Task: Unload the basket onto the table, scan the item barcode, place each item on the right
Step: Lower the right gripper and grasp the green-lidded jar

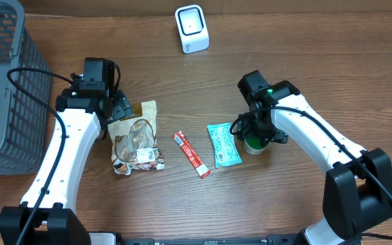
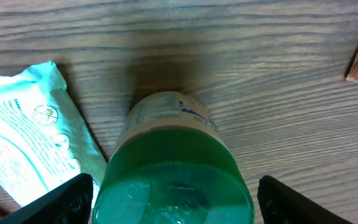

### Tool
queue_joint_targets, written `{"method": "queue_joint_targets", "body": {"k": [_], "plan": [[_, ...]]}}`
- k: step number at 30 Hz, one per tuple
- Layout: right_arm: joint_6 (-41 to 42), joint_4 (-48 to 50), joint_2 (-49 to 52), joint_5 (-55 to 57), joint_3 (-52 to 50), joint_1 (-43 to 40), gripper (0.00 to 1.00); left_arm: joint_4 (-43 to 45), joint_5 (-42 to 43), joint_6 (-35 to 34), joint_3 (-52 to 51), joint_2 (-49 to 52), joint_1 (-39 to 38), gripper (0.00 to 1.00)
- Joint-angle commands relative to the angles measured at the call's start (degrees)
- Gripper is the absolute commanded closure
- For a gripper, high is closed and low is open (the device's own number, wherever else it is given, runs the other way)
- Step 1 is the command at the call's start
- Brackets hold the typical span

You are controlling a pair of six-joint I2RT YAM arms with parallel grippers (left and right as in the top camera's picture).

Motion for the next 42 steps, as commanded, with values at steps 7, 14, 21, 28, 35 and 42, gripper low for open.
{"method": "queue_joint_targets", "body": {"k": [7,14,21,28,35,42], "plan": [[0.7,0.2,1.7,1.0,-0.4,0.1,0.15,-0.1,0.2,0.4,1.0,-1.2,-0.1,0.01],[0.7,0.5,2.0,1.0,-1.2,0.1,0.15,-0.1,0.2,0.4,1.0,-1.2,-0.1,0.0],[0.7,5.8,2.0,1.0,-5.7,0.1,0.15,-0.1,0.2,0.4,1.0,-1.2,-0.1,0.0],[-1.4,9.1,2.0,1.1,-7.9,0.1,0.18,-0.1,0.2,0.4,1.0,-1.2,-0.1,0.0],[-2.4,11.3,2.0,1.2,-8.5,0.1,0.19,-0.1,0.2,0.4,1.0,-1.2,-0.1,0.0],[-3.7,12.5,2.0,1.2,-8.5,0.1,0.18,-0.1,0.2,0.4,1.0,-1.2,-0.1,0.01]]}}
